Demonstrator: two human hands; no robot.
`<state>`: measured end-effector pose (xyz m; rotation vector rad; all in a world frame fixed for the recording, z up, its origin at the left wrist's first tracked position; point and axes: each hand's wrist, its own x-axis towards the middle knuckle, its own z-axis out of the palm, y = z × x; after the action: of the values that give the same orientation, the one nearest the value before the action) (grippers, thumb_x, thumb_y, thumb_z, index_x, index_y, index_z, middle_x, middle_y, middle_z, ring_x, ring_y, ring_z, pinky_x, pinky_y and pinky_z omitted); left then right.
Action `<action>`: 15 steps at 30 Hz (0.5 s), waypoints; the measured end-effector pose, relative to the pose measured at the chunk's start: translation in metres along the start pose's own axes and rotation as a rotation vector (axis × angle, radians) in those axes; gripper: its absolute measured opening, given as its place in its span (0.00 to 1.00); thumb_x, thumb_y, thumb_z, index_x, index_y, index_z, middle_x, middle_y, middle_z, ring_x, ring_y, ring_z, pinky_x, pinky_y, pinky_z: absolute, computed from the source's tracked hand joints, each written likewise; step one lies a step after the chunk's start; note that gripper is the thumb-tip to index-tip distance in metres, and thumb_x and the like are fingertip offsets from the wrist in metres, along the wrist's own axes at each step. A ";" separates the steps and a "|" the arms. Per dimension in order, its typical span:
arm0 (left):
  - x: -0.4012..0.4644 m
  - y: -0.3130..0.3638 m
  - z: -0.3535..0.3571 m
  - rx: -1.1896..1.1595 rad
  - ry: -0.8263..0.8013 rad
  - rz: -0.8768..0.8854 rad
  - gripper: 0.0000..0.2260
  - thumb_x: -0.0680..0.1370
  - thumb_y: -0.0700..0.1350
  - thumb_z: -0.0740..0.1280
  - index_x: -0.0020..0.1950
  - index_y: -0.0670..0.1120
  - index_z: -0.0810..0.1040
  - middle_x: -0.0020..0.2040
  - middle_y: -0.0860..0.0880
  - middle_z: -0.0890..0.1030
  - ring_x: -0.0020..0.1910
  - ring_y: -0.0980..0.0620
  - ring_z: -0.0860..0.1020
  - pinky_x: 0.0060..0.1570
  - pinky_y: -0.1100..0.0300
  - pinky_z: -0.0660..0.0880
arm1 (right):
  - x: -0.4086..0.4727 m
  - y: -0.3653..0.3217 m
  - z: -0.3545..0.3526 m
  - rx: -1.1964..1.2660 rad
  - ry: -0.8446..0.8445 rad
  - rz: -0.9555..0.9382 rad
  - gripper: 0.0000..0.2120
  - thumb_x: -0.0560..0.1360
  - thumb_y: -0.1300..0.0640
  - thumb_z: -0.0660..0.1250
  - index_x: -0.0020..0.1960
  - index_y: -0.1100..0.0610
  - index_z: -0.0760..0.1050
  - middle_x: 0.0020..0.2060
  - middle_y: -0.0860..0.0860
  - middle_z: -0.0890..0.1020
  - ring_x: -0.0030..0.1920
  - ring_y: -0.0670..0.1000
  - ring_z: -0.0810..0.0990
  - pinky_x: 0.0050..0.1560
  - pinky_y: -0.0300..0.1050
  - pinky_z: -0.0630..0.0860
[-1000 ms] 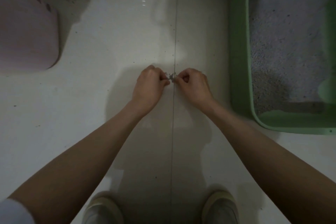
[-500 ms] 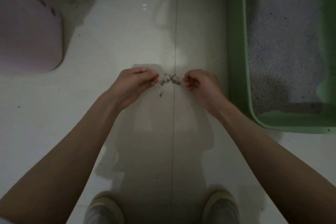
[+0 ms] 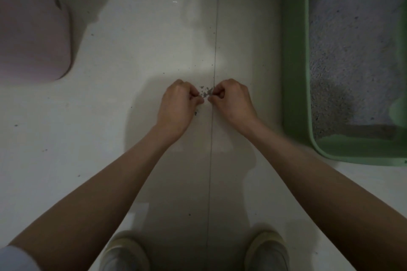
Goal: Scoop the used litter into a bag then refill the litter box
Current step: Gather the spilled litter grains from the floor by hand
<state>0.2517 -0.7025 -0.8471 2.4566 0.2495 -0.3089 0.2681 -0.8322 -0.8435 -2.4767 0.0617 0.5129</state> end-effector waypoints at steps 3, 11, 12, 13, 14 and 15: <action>-0.001 0.000 0.000 0.040 0.026 0.049 0.07 0.75 0.44 0.68 0.46 0.41 0.81 0.46 0.42 0.78 0.47 0.45 0.76 0.45 0.60 0.67 | 0.003 -0.005 -0.002 -0.023 -0.045 -0.011 0.09 0.75 0.59 0.66 0.52 0.62 0.80 0.52 0.58 0.81 0.54 0.56 0.77 0.54 0.44 0.71; 0.006 0.004 -0.010 0.048 -0.130 0.025 0.08 0.77 0.43 0.65 0.48 0.38 0.80 0.47 0.43 0.78 0.48 0.50 0.76 0.49 0.58 0.68 | -0.003 -0.006 -0.011 0.170 -0.041 0.091 0.08 0.75 0.59 0.66 0.45 0.62 0.82 0.38 0.53 0.81 0.41 0.51 0.78 0.42 0.40 0.70; 0.005 0.002 -0.016 -0.117 -0.162 -0.043 0.07 0.77 0.42 0.66 0.45 0.39 0.80 0.43 0.46 0.78 0.41 0.57 0.76 0.45 0.61 0.69 | -0.008 -0.006 -0.015 0.411 -0.027 0.188 0.07 0.74 0.60 0.67 0.40 0.61 0.81 0.32 0.51 0.79 0.35 0.48 0.76 0.38 0.40 0.70; 0.003 0.001 -0.024 -0.362 -0.208 -0.129 0.07 0.78 0.41 0.65 0.42 0.41 0.79 0.38 0.47 0.77 0.34 0.61 0.74 0.40 0.64 0.70 | -0.013 -0.005 -0.020 0.697 -0.025 0.280 0.08 0.74 0.63 0.67 0.37 0.61 0.79 0.29 0.50 0.77 0.31 0.46 0.74 0.35 0.39 0.70; -0.001 -0.001 -0.032 -0.651 -0.246 -0.217 0.09 0.78 0.40 0.64 0.39 0.41 0.77 0.34 0.49 0.77 0.30 0.62 0.73 0.37 0.65 0.70 | -0.019 -0.004 -0.024 0.993 -0.046 0.352 0.09 0.74 0.66 0.66 0.36 0.62 0.77 0.28 0.51 0.78 0.30 0.45 0.75 0.34 0.37 0.72; -0.004 -0.004 -0.039 -0.936 -0.284 -0.298 0.09 0.79 0.39 0.62 0.39 0.42 0.76 0.32 0.50 0.77 0.30 0.61 0.74 0.36 0.66 0.72 | -0.024 -0.001 -0.028 1.251 -0.086 0.392 0.09 0.75 0.68 0.64 0.36 0.63 0.76 0.29 0.52 0.79 0.30 0.45 0.76 0.34 0.35 0.75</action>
<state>0.2527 -0.6759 -0.8185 1.4334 0.5024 -0.5191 0.2557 -0.8489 -0.8125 -1.2084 0.6323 0.5069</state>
